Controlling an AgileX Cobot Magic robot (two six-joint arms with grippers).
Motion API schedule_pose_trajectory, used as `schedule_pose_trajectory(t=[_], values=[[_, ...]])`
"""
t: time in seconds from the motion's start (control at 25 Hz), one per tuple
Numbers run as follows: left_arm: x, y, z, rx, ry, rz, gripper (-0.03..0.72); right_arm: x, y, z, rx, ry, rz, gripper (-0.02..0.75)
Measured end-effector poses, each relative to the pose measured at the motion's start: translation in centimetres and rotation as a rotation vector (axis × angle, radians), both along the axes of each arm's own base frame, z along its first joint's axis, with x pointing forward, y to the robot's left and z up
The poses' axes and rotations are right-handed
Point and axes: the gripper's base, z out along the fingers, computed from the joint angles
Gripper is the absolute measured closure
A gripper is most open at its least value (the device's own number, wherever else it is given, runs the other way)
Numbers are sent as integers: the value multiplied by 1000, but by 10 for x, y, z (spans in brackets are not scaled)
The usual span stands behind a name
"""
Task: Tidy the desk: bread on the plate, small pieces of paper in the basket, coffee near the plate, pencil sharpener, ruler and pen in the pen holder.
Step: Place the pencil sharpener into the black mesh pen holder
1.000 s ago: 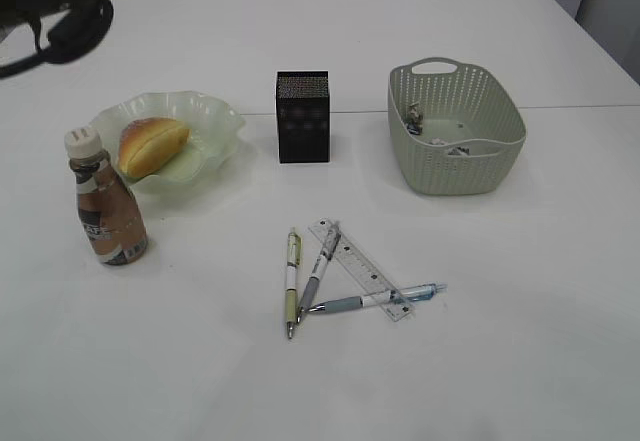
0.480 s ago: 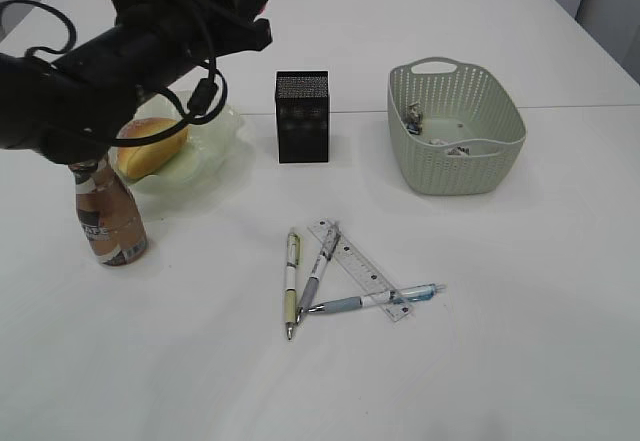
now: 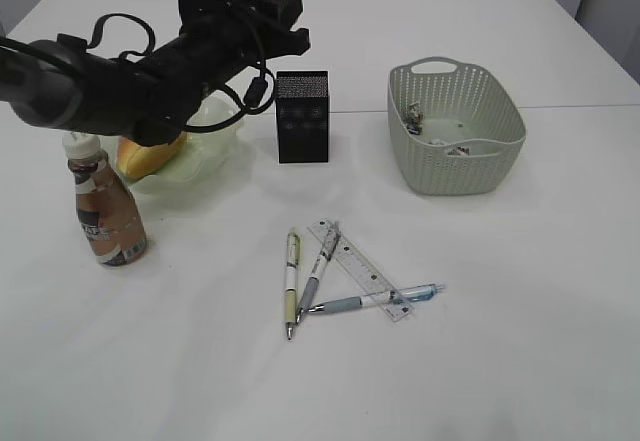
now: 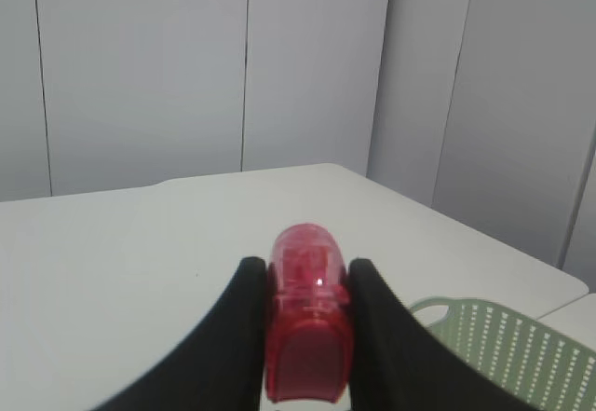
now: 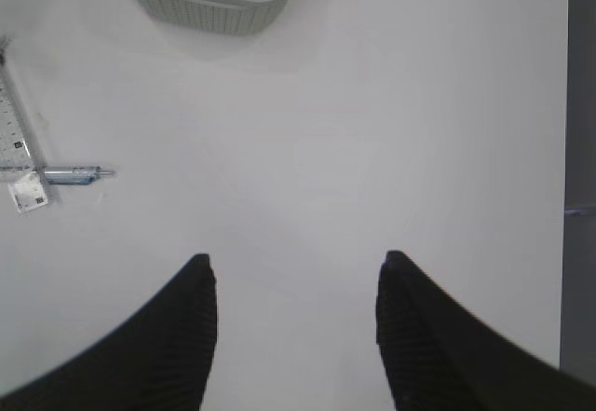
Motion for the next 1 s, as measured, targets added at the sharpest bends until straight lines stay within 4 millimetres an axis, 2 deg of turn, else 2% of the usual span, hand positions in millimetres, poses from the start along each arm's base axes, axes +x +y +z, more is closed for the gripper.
schedule_pose_trajectory(t=[0.24,0.6,1.0], values=[[15,-7,-10,21,31,9,535,0,-1,0,-7,-2,-1,304],[31,-13,-40,60,113,20,535,0,-2,1,-23,-6,-4,305],[35,-15,-44,64,130,25,535,0,-2,1,-23,-6,-5,305]])
